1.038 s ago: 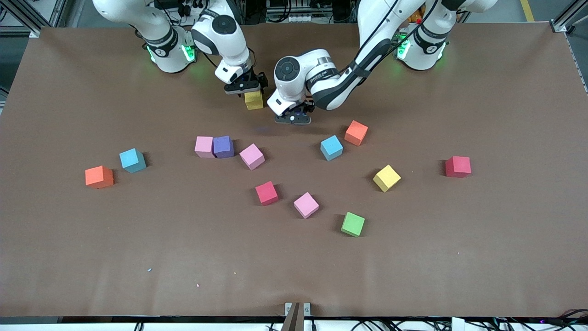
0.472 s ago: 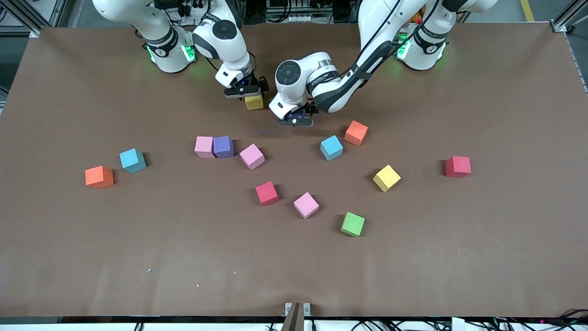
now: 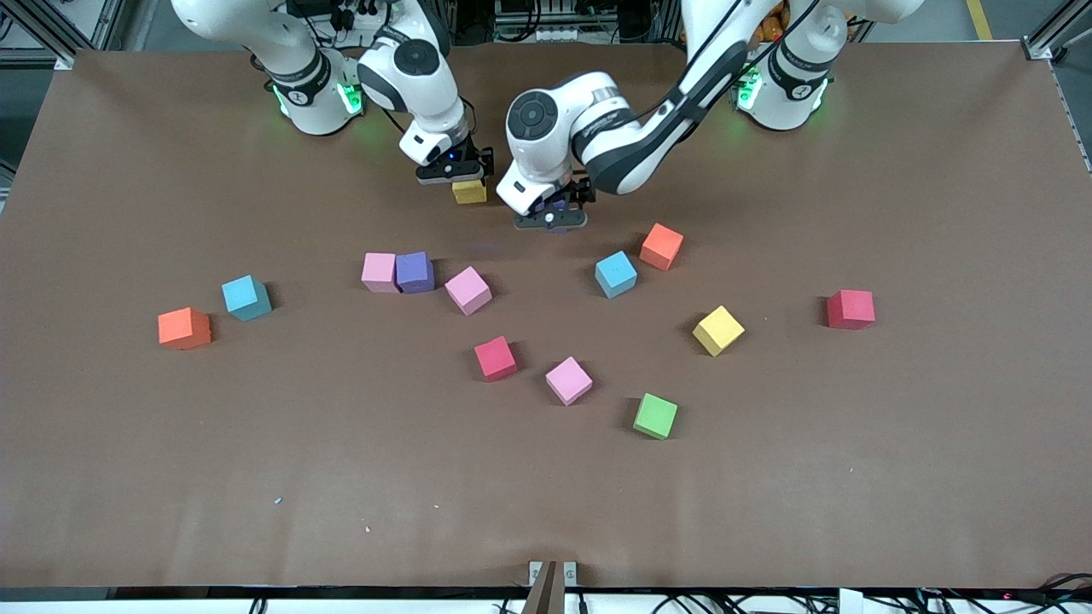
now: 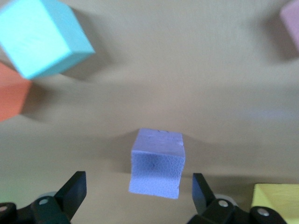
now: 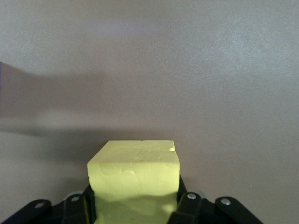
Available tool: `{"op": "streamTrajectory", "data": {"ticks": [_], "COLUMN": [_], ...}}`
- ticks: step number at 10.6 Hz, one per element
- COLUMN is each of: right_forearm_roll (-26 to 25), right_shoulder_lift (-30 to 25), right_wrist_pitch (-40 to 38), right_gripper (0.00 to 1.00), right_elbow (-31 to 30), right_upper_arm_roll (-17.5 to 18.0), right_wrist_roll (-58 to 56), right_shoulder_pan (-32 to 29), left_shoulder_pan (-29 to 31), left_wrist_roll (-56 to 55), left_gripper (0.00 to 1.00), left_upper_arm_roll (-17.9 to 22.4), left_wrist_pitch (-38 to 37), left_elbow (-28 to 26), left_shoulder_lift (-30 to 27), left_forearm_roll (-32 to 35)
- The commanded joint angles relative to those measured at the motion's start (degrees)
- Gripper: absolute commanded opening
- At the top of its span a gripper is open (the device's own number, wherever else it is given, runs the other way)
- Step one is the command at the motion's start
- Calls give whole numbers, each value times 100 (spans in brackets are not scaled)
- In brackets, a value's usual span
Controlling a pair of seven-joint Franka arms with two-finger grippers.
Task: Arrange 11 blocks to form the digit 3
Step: 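Set the purple block down near the yellow block with the left gripper, then grasp the cyan block with the left gripper while the right gripper carries yellow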
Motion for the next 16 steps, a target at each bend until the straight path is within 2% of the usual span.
{"op": "streamTrajectory", "data": {"ticks": [1, 3, 6, 9, 13, 16], "right_forearm_roll": [-119, -119, -119, -119, -119, -154], "right_shoulder_lift": [57, -5, -216, -251, -286, -260], "right_wrist_pitch": [-18, -18, -61, -360, -1755, -1819], "right_gripper": [5, 0, 0, 0, 0, 0], "right_elbow": [58, 76, 111, 216, 874, 998], "right_upper_arm_roll": [60, 69, 60, 60, 43, 43], "right_wrist_roll": [-114, -186, -640, -1054, -2336, -3933], "right_shoulder_pan": [-75, -66, -93, -128, -137, -128], "left_shoulder_pan": [162, 802, 1182, 1245, 1192, 1192], "left_wrist_roll": [-379, -293, -600, -722, -776, -776], "left_gripper": [100, 100, 100, 100, 100, 100], "left_upper_arm_roll": [379, 371, 380, 380, 389, 380], "left_wrist_pitch": [-445, -658, -588, -177, 386, 519], "left_elbow": [-21, -38, -73, -336, -478, -478], "left_shoulder_lift": [-540, -541, -471, -418, -137, 21], "left_forearm_roll": [-208, -208, -208, -217, -208, -164]}}
